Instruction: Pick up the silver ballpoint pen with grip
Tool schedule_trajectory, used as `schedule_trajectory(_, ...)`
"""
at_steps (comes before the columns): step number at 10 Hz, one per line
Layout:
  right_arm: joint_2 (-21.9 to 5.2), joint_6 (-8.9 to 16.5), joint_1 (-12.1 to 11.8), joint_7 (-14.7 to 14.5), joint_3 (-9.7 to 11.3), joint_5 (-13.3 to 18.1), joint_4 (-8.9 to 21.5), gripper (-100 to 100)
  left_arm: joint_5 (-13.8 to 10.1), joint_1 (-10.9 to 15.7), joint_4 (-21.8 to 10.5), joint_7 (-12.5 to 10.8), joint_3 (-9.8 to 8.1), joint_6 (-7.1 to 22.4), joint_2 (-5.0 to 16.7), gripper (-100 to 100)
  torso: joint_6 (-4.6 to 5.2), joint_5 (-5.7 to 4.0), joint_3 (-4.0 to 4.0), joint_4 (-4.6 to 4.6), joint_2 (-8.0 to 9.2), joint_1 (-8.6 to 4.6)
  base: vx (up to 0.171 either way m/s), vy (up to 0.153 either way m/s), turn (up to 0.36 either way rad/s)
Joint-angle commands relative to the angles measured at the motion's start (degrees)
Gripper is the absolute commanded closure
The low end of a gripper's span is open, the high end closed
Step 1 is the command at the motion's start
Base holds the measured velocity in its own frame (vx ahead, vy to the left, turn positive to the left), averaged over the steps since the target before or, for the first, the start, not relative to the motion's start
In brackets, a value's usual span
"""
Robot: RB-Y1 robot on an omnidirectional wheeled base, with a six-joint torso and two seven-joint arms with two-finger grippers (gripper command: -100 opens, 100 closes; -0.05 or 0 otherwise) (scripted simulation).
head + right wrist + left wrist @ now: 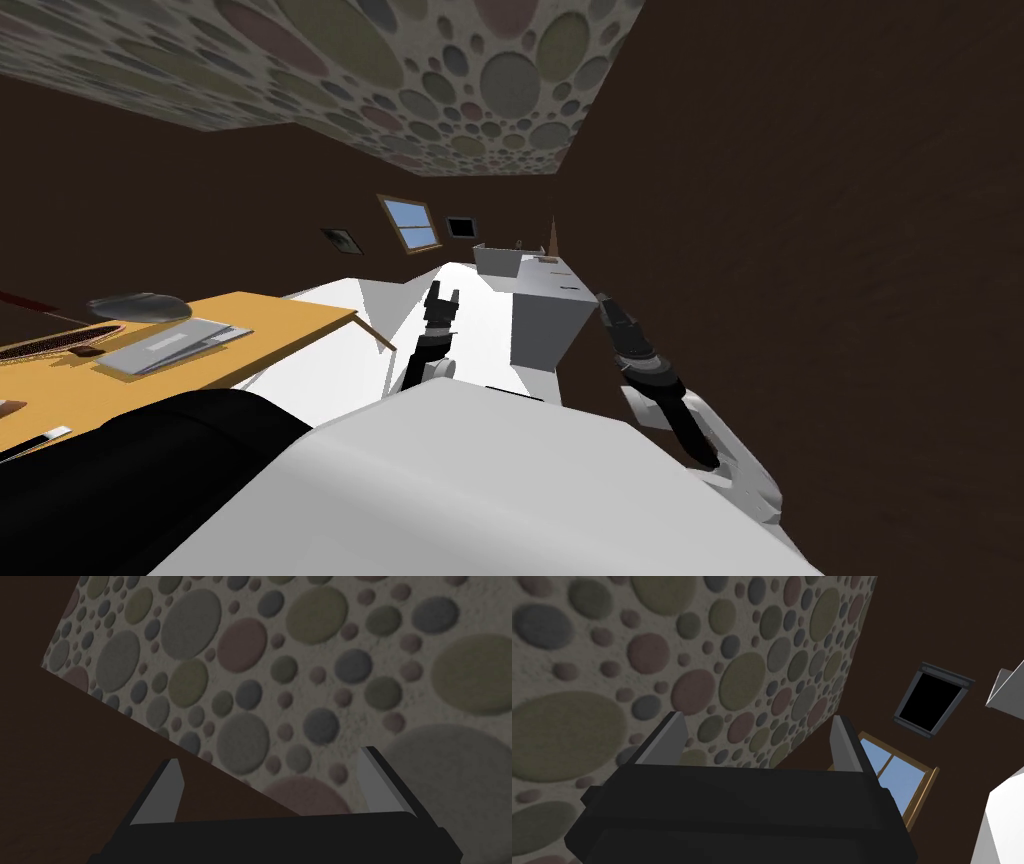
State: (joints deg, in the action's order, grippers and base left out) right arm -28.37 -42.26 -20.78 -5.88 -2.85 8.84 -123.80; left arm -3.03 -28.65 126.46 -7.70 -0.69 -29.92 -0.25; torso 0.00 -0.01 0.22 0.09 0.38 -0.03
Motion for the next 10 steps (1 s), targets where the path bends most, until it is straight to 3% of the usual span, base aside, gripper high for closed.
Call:
schedule_trajectory(1,-2.18,-0.37,0.52,-0.64,0.24,1.02,1.2,-100,0.0,0.0,0.0,0.0,0.0,0.0,0.0,0,0.0,0.0,0.0,0.0,0.0,0.0,-0.089,0.01,0.079)
schedule_trajectory(2,-4.34,-1.52,0.83,-1.58,0.23,2.79,3.67,-100,0.0,-0.01,0.0,0.0,-0.01,0.0,0.0,0,0.03,0.0,-0.02,0.0,-0.06,-0.01,-0.098,0.019,0.179)
schedule_trajectory(3,-5.48,-1.52,0.83,-1.58,0.23,2.79,3.72,-100,0.0,0.0,0.0,0.0,0.0,0.0,0.0,0,0.0,0.0,-0.02,-0.01,-0.04,0.02,-0.087,0.01,0.084)
schedule_trajectory(4,-7.42,-2.73,1.08,-2.51,0.22,4.57,6.43,-100,0.0,-0.01,0.0,0.0,-0.01,0.0,0.0,0,0.03,0.0,-0.03,-0.01,-0.07,-0.02,-0.109,0.015,0.171)
schedule_trajectory(5,-8.88,-2.73,1.08,-2.51,0.22,4.57,6.44,-100,0.0,0.0,0.0,0.0,0.0,0.0,0.0,0,0.01,0.0,-0.01,0.0,-0.01,-0.01,-0.091,0.017,0.103)
schedule_trajectory(6,-10.85,-4.0,1.25,-3.43,0.22,6.36,9.31,-100,0.0,-0.01,0.0,0.0,-0.01,0.0,0.0,0,0.03,0.0,-0.02,0.0,-0.06,-0.01,-0.105,0.026,0.204)
schedule_trajectory(7,-12.37,-4.0,1.25,-3.43,0.22,6.36,9.35,-100,0.0,0.0,0.0,0.0,0.0,0.0,0.0,0,0.0,0.01,-0.01,0.0,-0.02,0.02,-0.085,0.016,0.083)
schedule_trajectory(10,-17.81,-6.7,1.38,-5.21,0.23,9.93,14.57,-100,0.0,-0.01,0.0,0.0,-0.01,0.0,0.0,0,0.04,0.01,-0.04,0.0,-0.09,0.02,-0.09,0.032,0.158)
